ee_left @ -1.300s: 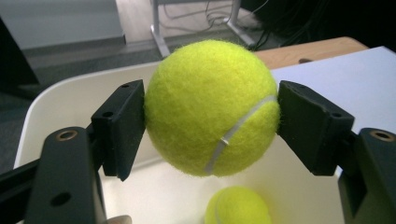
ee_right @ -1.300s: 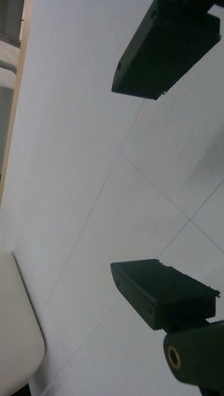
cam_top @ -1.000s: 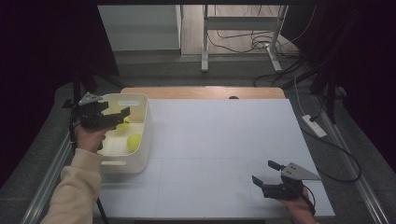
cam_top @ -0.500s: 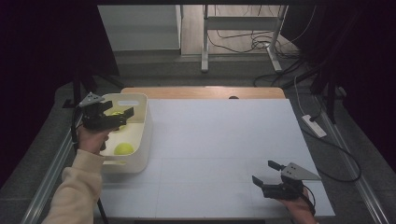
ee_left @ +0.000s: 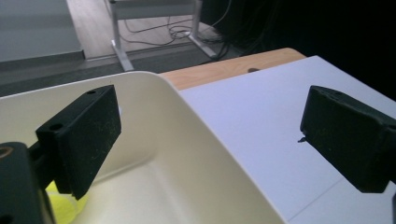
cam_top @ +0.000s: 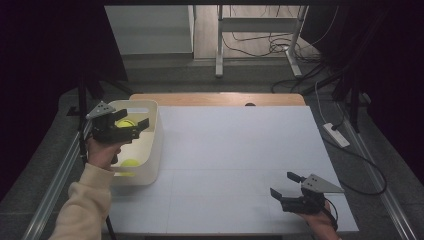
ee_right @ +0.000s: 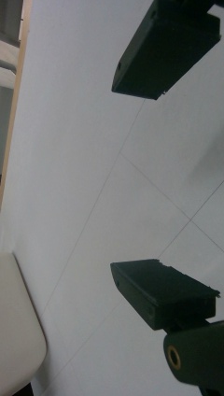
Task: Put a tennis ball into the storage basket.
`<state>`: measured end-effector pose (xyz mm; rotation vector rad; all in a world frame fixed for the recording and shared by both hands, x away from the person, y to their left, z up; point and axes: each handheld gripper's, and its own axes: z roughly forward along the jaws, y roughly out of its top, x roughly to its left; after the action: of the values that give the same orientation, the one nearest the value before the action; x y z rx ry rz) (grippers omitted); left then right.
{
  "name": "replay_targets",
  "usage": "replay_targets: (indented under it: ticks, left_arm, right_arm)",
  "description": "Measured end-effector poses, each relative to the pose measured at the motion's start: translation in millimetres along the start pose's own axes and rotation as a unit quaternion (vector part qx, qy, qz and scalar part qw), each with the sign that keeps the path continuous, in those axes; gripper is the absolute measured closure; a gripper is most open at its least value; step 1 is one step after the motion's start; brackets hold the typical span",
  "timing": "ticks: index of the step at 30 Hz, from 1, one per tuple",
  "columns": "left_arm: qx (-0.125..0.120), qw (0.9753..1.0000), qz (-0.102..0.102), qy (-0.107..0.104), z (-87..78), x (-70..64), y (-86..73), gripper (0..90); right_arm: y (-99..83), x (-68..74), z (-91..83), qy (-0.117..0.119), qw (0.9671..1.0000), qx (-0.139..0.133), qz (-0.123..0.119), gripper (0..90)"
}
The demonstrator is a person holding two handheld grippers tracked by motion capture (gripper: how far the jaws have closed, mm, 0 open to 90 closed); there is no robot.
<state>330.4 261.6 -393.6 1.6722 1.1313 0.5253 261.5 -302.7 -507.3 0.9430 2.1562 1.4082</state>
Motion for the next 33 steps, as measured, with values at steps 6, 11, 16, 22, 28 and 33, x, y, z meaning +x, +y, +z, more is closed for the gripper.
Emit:
replay_targets:
  ticks: [6, 11, 16, 22, 28, 33]
  left_arm:
    - [-0.003, 0.9997, 0.006, -0.023, 2.1, -8.9, -0.5, 5.1]
    - [0.005, 0.9988, 0.02, -0.045, 9.1, -18.1, -2.0, 4.6]
    - [0.011, 0.9979, 0.031, -0.056, 13.7, -27.5, -3.8, 4.3]
    - [0.004, 0.9968, 0.043, -0.067, 10.4, -38.6, -4.5, 4.2]
    - [0.0, 0.9951, 0.058, -0.08, 5.9, -53.1, -10.8, 4.2]
    - [-0.002, 0.9932, 0.073, -0.09, -0.2, -64.7, -17.1, 4.4]
  right_arm:
    - [0.4, -2.1, 0.6, 0.0, 1.0, -0.003, 0.006, 12.4]
    - [0.2, -3.2, 0.8, 0.002, 1.0, -0.003, 0.008, 12.4]
    - [-0.5, -4.3, -1.0, 0.001, 0.9999, -0.006, 0.01, 12.4]
    - [-0.3, -3.0, -1.8, 0.0, 0.9999, -0.006, 0.009, 12.4]
    - [0.8, -1.3, 0.0, 0.002, 1.0, -0.004, 0.005, 12.4]
    - [2.0, -0.1, 1.3, 0.001, 1.0, -0.002, 0.001, 12.4]
